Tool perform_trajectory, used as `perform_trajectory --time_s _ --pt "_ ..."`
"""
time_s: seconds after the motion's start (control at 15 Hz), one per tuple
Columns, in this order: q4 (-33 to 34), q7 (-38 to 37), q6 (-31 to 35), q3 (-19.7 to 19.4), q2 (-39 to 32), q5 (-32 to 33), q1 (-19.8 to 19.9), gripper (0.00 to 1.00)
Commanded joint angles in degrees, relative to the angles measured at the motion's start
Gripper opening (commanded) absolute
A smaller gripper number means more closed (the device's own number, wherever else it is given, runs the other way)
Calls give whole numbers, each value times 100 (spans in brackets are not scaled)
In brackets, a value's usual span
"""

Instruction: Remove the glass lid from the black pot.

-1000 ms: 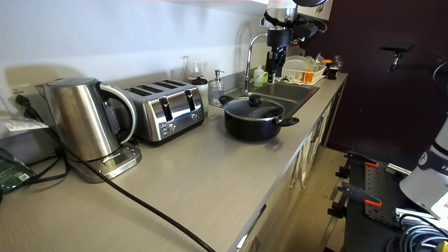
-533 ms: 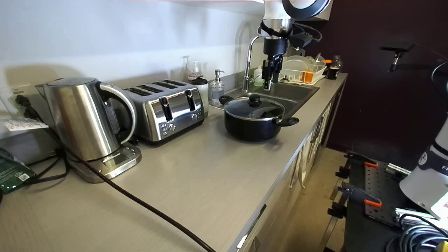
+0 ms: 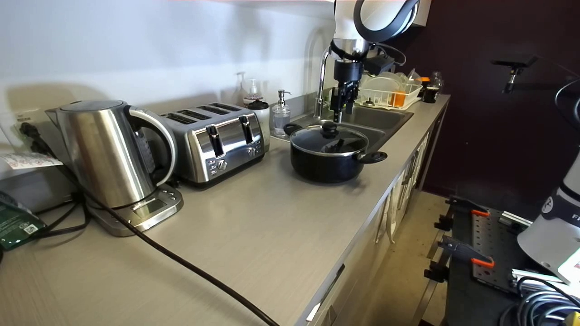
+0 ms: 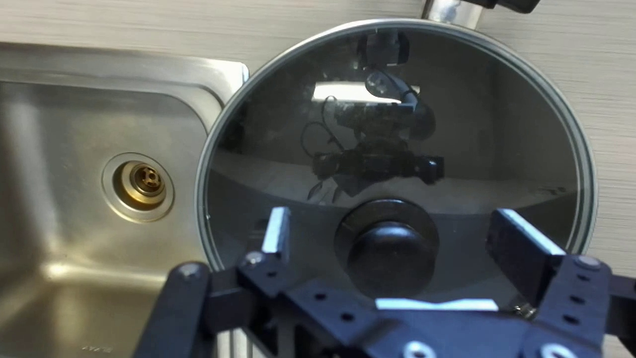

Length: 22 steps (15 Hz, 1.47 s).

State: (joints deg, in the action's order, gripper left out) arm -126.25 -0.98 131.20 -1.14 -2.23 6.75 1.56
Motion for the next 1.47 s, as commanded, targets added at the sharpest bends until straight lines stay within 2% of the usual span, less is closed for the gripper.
perform_trajectory --time_s 0.0,0.47,0.53,0.8,1.0,1.13,1.4 --pt "309 -121 192 -16 -413 115 -26 100" --pt "704 -137 224 -24 -893 124 -85 100" --pt "741 -141 229 -25 -931 126 -96 79" --pt "826 -112 234 -22 -1001 109 -128 53" --pt "843 -101 250 -12 -965 101 -146 29" --pt "821 -76 247 0 -907 82 -150 25" --pt "543 55 233 81 -435 -1 -181 25"
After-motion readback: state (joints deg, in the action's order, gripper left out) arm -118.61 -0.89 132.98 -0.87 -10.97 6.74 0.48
